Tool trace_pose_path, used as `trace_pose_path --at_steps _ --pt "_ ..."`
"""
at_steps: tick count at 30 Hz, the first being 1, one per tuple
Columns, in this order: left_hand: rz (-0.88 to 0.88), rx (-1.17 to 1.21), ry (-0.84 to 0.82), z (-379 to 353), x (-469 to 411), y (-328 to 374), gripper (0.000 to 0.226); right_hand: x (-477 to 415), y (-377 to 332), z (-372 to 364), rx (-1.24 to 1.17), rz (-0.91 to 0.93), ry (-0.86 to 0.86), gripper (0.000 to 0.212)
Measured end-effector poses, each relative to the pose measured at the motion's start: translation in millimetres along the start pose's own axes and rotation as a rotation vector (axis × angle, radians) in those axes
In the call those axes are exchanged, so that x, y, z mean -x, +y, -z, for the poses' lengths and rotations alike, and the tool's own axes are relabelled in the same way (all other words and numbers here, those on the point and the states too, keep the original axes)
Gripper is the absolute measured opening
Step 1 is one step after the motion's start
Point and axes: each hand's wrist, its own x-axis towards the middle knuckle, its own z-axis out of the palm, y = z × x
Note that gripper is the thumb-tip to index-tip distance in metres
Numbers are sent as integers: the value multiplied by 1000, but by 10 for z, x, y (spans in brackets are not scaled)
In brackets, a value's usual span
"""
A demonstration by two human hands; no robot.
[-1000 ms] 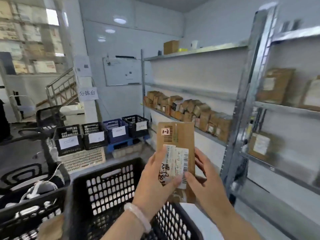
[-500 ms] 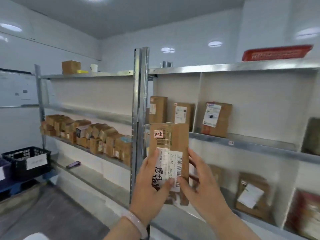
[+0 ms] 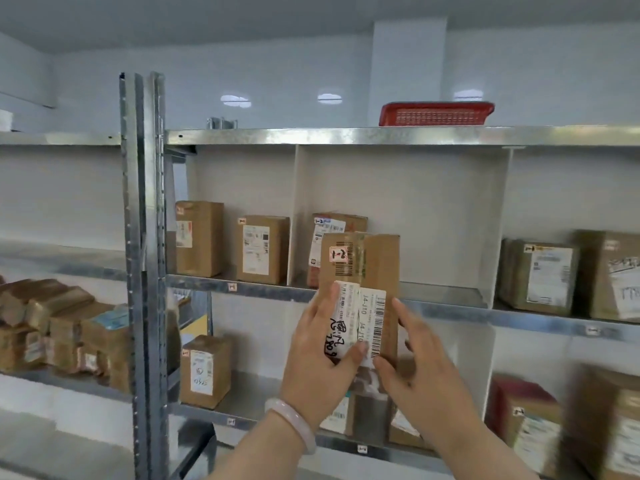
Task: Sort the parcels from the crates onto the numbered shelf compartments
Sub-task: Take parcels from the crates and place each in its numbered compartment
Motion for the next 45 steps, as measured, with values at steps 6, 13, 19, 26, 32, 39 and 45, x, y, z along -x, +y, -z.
trace_pose_path --at_steps 6,13,19,26,32,39,45 --pt "-59 89 -62 -434 -626 -394 90 -475 453 -119 160 -45 58 86" --pt "-118 121 -124 -863 -1302 -747 92 -926 891 -203 246 -93 107 84" --pt "-116 125 -162 -1219 -1651 -870 95 -1186 1255 -196 372 -106 106 76" --pt "-111 106 -145 -1653 -1868 -1101 87 -1435 1686 -176 314 -120 15 72" --pt "-95 48 -118 -1979 -1938 -1299 92 -1516 2054 -169 279 -90 13 73" --pt "-116 -5 -30 -2246 -2002 -1353 95 -1537 2287 -112 268 -46 85 73" --pt "-122 -36 11 -2401 -2055 -1367 100 -1552 2435 -65 275 -20 93 75"
